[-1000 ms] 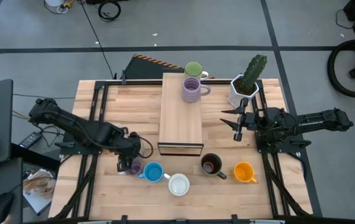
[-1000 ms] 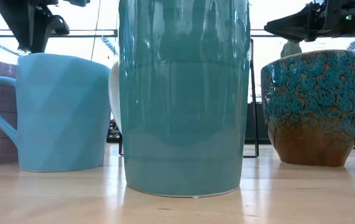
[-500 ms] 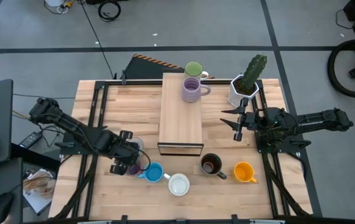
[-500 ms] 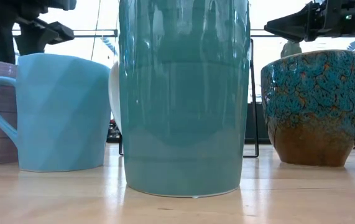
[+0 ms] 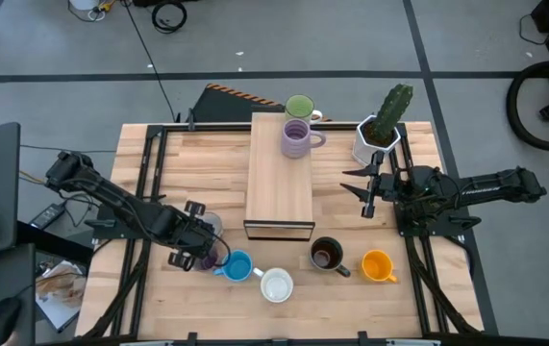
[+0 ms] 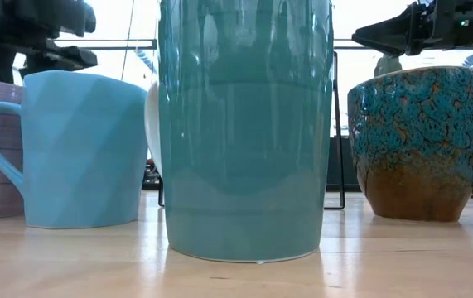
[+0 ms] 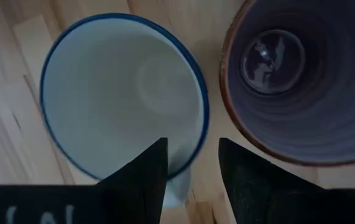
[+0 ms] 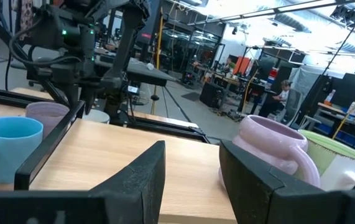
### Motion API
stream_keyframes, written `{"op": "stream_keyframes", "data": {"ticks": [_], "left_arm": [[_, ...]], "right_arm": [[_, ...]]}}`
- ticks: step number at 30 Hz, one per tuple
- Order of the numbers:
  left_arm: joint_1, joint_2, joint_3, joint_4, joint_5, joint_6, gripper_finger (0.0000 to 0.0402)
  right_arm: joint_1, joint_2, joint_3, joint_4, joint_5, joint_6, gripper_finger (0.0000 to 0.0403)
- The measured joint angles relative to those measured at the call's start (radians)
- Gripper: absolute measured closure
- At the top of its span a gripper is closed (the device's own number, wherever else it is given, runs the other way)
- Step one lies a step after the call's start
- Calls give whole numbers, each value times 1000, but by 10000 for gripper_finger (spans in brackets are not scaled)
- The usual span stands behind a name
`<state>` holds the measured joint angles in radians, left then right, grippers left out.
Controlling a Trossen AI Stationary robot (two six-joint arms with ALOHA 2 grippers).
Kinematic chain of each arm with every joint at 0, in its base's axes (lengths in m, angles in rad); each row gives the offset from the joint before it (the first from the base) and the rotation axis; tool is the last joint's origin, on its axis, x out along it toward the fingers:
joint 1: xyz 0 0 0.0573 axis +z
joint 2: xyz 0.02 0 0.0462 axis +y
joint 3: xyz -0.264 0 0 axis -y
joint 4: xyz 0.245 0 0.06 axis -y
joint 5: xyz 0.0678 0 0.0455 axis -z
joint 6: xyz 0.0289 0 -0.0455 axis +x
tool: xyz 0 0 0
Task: Place coffee mugs
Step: Put the white-blue mug on the shelf
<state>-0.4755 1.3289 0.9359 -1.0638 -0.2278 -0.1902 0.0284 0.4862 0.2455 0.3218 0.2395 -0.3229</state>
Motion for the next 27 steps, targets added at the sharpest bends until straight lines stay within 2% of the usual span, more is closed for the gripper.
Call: {"op": "stream_keyframes", "data": {"ticks": [9,20,23,27], "left_arm": [[6,0,-31,49,-16,-58,275],[68,0,-31,63,-11,-109,376],[106,0,-29,63,-5,-86,379],[175,0,8,35,-5,22,379]], "right_arm": [[0,0,0,1,0,4,245],[0,0,0,3,0,5,245],[0,0,0,3,0,5,245],[0,0,0,6,0,5,245]]}}
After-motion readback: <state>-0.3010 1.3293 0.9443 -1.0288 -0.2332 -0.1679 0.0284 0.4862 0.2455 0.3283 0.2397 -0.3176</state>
